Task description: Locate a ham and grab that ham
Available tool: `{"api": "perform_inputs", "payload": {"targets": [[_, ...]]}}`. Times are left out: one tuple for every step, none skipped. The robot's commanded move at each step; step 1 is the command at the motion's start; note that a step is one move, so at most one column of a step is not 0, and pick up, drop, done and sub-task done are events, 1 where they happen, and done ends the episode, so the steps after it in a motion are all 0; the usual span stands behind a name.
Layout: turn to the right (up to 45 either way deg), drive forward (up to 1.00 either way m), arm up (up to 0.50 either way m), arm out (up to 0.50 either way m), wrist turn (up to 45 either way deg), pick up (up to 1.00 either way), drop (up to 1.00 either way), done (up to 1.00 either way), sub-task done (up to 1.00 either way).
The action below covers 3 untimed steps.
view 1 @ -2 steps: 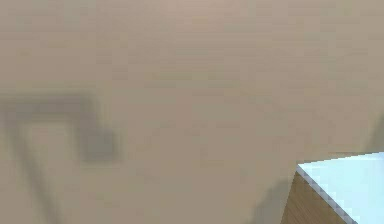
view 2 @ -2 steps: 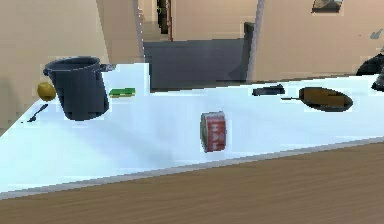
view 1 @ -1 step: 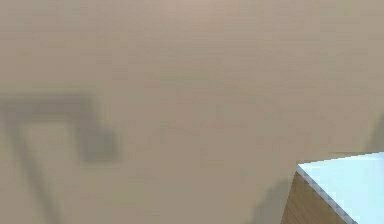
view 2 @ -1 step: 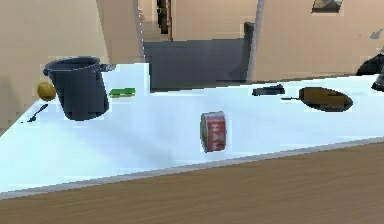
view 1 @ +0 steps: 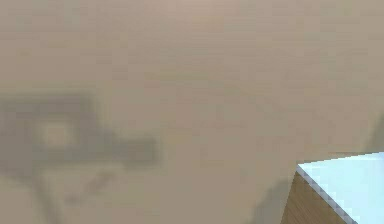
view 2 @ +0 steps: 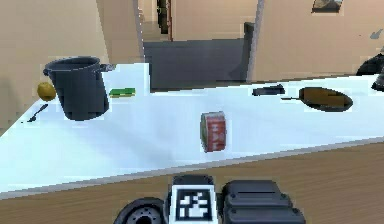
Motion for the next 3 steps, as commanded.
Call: {"api": "perform_inputs", "payload": {"targets": [[0.0,0.00,0.00,0.28,0.0,0.00,0.00,0.00,0.00],[0.0,0.00,0.00,0.00,45.0,0.00,0.00,0.00,0.00],[0.0,0.00,0.00,0.00,45.0,0.00,0.00,0.00,0.00]]}}
